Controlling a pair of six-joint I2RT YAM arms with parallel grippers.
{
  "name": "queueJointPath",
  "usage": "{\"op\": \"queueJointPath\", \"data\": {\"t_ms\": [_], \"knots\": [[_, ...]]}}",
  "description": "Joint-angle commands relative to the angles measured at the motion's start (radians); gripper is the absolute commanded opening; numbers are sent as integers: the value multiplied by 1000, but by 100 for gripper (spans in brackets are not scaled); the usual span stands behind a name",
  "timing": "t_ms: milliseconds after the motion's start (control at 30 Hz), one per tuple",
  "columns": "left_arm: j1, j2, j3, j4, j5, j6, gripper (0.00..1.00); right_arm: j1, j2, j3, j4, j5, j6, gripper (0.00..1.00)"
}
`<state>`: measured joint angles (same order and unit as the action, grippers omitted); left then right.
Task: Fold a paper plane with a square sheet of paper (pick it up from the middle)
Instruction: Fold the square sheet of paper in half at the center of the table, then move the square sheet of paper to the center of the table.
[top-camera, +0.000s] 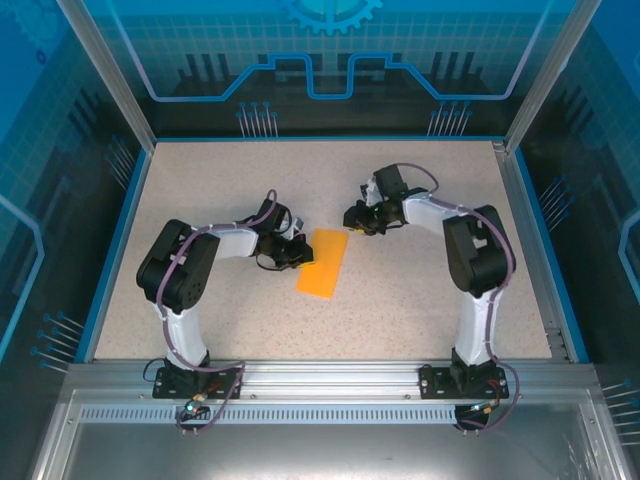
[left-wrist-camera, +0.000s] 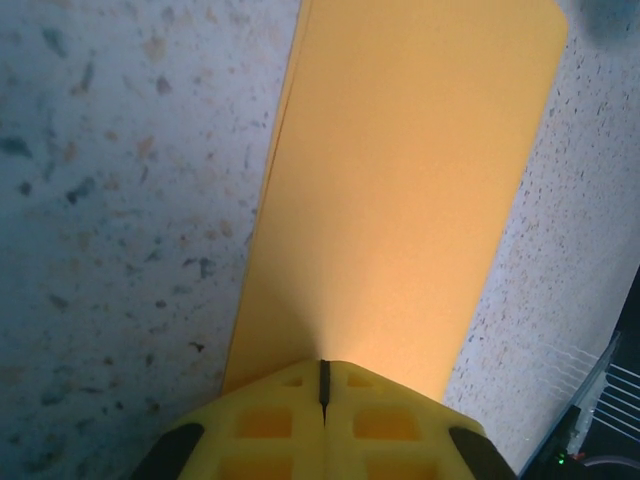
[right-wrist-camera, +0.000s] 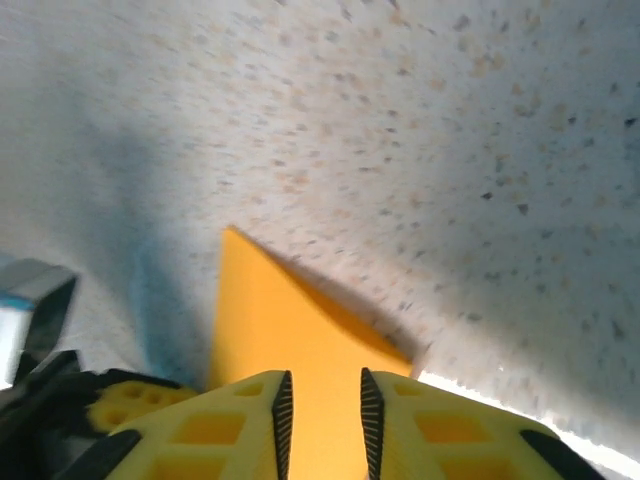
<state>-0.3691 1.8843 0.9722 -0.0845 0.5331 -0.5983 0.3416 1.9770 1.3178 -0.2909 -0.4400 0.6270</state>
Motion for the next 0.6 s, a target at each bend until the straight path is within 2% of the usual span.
{"op": "queueJointPath", "data": {"t_ms": [0, 167, 300, 400, 567], "knots": [[-14, -65, -33, -10, 41, -70, 0, 13, -120, -89, 4, 26, -14, 36], [-25, -130, -77, 54, 48, -144, 8, 60, -216, -245, 81, 37, 51, 41], [-24, -263, -123, -6, -88, -139, 25, 150, -263, -317, 106, 85, 97, 39], [-9, -322, -129, -75, -156, -121, 28, 208, -275, -352, 143, 114, 148, 41], [47, -361, -161, -91, -166, -132, 32, 272, -251, -359, 190, 118, 194, 39]]}}
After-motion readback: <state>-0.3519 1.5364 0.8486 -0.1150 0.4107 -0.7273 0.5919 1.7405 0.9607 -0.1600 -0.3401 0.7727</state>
